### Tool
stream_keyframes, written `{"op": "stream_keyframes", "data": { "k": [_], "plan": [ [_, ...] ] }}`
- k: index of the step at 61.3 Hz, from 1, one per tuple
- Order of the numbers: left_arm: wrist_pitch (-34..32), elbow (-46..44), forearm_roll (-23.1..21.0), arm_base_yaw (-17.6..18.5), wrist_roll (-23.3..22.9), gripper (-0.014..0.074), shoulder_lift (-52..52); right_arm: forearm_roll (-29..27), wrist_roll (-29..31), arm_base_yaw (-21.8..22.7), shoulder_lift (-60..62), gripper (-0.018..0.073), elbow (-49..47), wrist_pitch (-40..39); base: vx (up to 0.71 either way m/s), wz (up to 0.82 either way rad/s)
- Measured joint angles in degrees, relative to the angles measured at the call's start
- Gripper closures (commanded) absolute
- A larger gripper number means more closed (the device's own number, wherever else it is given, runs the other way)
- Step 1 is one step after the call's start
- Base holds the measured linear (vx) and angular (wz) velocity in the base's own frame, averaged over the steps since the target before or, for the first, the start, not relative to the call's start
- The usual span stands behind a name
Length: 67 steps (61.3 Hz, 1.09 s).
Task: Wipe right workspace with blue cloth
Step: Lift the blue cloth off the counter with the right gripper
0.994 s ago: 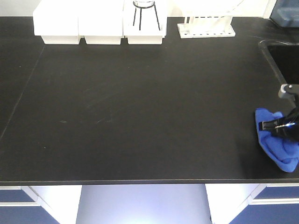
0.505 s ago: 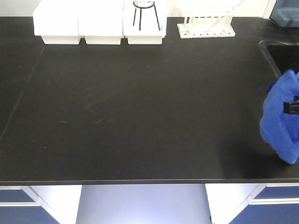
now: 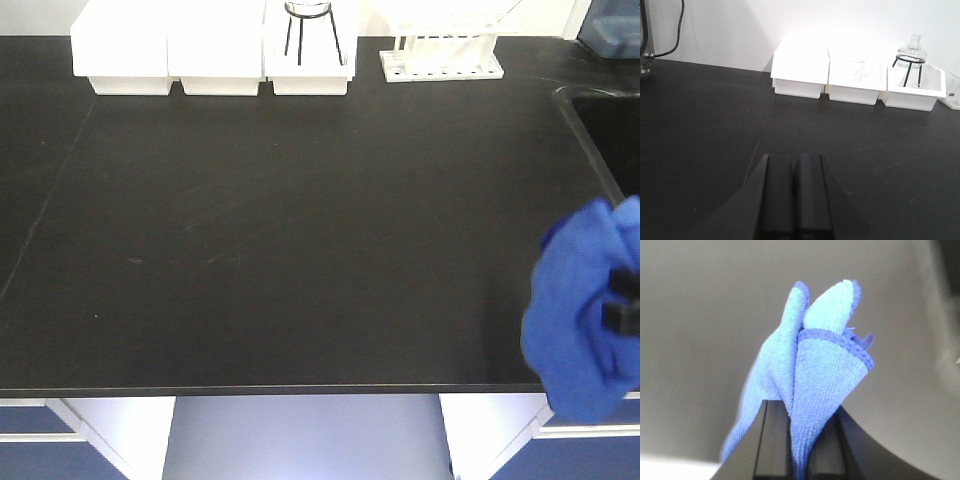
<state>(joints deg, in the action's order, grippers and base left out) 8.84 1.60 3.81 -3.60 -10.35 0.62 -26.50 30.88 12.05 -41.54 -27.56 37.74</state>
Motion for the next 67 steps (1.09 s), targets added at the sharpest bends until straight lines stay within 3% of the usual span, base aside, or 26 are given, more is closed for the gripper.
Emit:
{"op": "stream_keyframes", "data": {
  "k": [14,28,36,67],
  "plan": [
    [0.0,0.0,0.0,0.0,0.0,0.0602,0.0,-2.8,0.0,-0.8,3.5,0.0559,2.1,-4.5,0.00,0.00],
    [0.0,0.0,0.0,0.0,0.0,0.0602,0.0,-5.2,0.1,-10.0,3.2,0.0557,2.1,-8.6,0.00,0.00],
    [0.0,0.0,0.0,0.0,0.0,0.0602,0.0,-5.4,0.1,-13.0,3.1,0.0557,2.1,-7.9,0.00,0.00],
    [0.0,0.0,0.0,0.0,0.0,0.0602,0.0,-6.5,0.1,-13.3,3.1,0.0557,2.1,-6.9,0.00,0.00]
  ]
}}
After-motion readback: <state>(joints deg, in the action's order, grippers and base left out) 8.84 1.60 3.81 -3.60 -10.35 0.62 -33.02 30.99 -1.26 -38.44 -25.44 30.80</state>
